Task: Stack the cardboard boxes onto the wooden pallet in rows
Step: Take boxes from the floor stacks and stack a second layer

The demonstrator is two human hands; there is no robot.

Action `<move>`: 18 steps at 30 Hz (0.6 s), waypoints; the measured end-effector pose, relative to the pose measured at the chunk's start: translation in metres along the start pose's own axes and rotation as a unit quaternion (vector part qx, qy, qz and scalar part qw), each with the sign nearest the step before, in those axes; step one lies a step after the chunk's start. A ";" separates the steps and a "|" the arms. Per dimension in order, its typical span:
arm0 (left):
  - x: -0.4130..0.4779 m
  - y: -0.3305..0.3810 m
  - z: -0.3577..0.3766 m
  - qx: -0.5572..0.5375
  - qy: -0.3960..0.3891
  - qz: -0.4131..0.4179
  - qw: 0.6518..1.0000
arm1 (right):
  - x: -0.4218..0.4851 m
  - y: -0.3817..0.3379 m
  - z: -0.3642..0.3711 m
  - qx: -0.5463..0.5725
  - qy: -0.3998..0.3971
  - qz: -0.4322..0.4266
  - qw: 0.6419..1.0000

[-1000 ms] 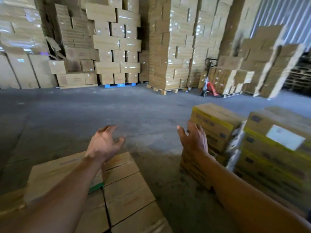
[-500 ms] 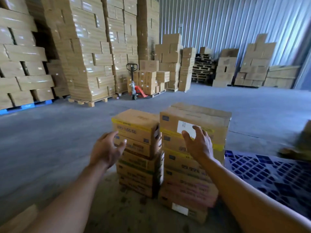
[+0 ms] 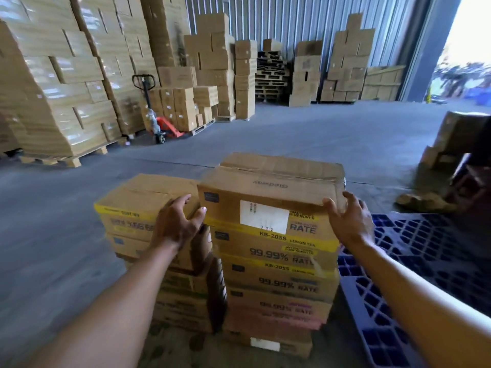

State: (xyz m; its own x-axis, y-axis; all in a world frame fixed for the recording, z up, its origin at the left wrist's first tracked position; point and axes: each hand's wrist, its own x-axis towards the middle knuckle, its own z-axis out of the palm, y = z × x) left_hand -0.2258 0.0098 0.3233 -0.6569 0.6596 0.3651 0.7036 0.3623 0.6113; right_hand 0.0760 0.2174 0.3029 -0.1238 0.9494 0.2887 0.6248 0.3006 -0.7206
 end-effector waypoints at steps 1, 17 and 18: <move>0.021 -0.008 0.011 0.001 -0.008 -0.001 1.000 | 0.011 0.005 0.009 -0.002 0.009 0.014 1.000; 0.198 -0.075 0.130 -0.289 -0.121 -0.124 0.942 | 0.064 0.028 0.079 0.265 0.081 0.268 0.923; 0.201 -0.076 0.131 -0.299 -0.131 -0.119 0.938 | 0.064 0.025 0.082 0.279 0.088 0.272 0.917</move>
State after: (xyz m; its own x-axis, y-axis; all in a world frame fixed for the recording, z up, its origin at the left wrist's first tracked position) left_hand -0.3760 0.2009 0.2584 -0.6324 0.7740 0.0317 0.2167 0.1375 0.9665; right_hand 0.0207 0.2936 0.2518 0.2464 0.9580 -0.1466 0.0603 -0.1661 -0.9843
